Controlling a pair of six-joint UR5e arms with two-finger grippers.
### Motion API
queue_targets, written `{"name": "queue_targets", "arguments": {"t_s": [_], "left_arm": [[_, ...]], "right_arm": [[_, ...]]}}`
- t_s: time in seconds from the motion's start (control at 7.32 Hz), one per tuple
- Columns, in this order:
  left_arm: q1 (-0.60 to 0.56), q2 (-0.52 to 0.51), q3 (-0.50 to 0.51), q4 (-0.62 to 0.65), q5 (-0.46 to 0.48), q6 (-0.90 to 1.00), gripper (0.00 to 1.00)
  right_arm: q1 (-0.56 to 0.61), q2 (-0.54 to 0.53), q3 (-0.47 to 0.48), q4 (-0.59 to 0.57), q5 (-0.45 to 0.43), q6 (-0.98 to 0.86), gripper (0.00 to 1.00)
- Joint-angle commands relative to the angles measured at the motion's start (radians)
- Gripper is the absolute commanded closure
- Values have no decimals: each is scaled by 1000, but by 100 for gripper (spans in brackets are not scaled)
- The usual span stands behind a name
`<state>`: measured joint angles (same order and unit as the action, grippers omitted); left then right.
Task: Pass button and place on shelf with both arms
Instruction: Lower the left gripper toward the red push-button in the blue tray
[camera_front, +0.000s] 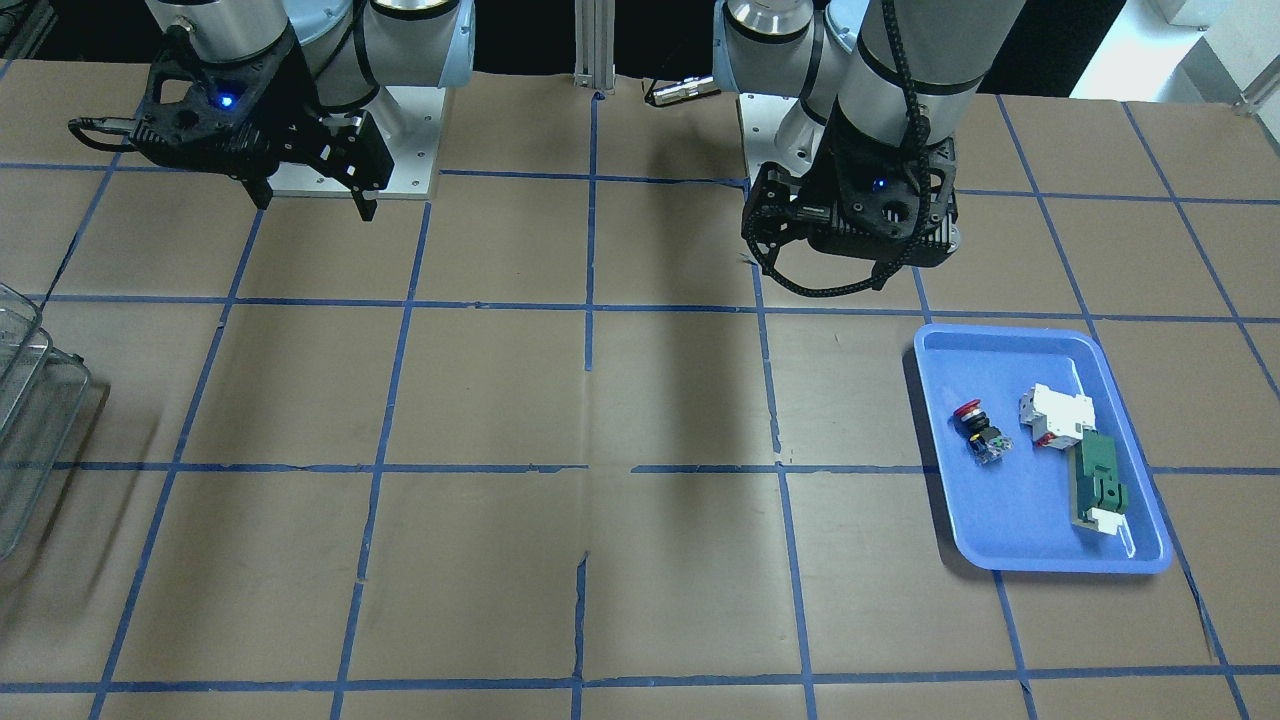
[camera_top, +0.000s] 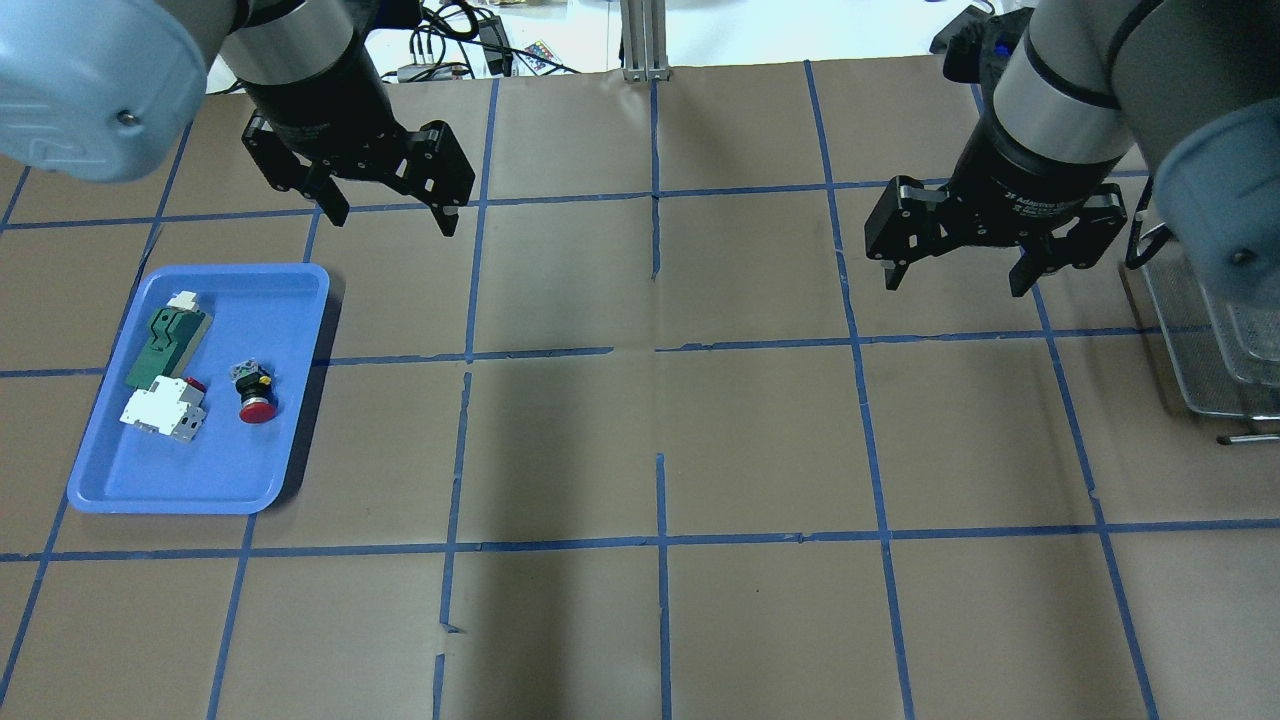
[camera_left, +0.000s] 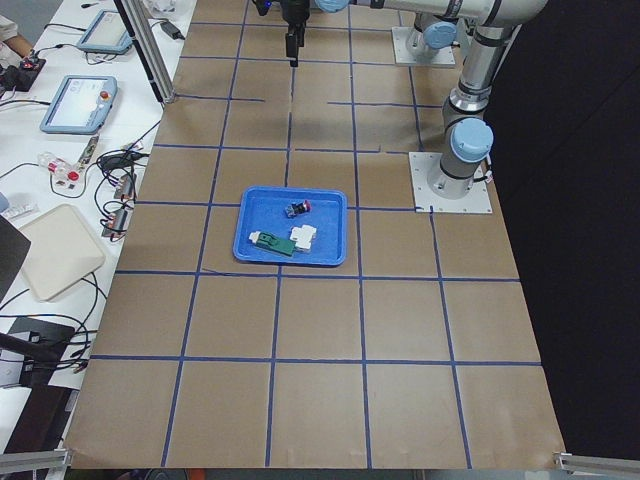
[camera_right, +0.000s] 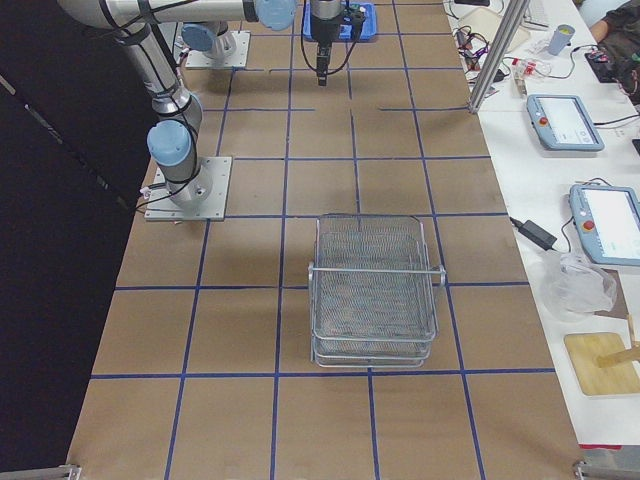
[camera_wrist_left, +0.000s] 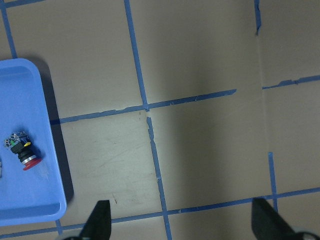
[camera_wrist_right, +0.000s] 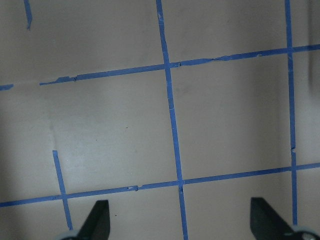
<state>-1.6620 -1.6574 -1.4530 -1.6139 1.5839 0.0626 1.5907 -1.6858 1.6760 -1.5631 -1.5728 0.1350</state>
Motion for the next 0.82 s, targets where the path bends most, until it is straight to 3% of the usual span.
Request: {"name": "queue_targets", "arguments": {"t_s": [0.0, 0.41, 0.68], "left_arm": [[2, -1, -4, 2, -1, 3, 0], [46, 2, -10, -4, 8, 3, 0], [179, -24, -135, 84, 2, 29, 0]], "right_arm": [[0, 0, -1, -2, 2, -2, 0], [0, 0, -1, -2, 0, -2, 0], [0, 0, -1, -2, 0, -5, 0]]}}
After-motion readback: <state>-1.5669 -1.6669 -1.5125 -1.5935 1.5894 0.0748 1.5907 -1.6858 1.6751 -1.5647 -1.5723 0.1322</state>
